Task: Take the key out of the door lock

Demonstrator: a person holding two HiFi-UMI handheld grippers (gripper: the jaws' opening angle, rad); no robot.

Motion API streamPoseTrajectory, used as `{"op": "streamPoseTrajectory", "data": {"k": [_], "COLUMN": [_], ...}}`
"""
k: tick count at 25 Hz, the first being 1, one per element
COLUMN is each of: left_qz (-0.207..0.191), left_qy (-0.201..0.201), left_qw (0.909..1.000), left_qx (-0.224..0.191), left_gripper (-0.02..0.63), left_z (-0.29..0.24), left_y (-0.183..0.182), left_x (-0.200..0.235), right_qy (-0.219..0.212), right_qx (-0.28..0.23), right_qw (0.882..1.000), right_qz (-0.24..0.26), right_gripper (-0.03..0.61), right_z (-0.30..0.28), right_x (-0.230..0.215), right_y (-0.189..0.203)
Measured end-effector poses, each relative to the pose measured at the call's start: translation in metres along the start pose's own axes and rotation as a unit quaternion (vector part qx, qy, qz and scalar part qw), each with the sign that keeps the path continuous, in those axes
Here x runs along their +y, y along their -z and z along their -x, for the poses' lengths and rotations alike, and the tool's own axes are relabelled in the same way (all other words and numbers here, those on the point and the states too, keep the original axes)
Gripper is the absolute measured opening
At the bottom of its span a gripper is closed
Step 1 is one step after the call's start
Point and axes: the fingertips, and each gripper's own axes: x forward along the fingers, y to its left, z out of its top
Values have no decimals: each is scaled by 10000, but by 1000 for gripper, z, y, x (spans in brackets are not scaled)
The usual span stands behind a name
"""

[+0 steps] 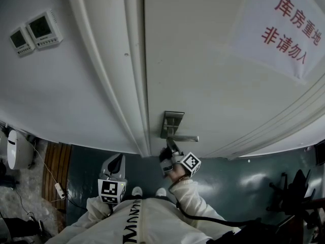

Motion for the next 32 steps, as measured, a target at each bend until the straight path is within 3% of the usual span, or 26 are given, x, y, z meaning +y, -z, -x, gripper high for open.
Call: {"op": "streamPoseTrajectory", "data": {"k": [12, 19, 27, 32], "left_qz": [16, -39, -44, -24], "left_qy": [-19, 217, 350, 373], "left_qw": [10000, 9998, 9993, 9992], "left_qx": [23, 18, -130, -141], "left_gripper": [0, 0, 0, 0], "left_z": [4, 0, -4, -6], "left_y": [5, 7, 2, 2], "left_x": [3, -10, -12, -13], "right_qy": [-62, 60, 340, 610], "right_qx": [69, 93, 366, 628], "right_qw": [10000, 9995, 9862, 9548], "right_qz": [34, 308, 1581, 2842], "right_gripper": [23, 23, 23, 23], "right_z": [20, 42, 61, 70], "right_x": [0, -2, 16, 32], "right_y": [9, 16, 28, 35]}}
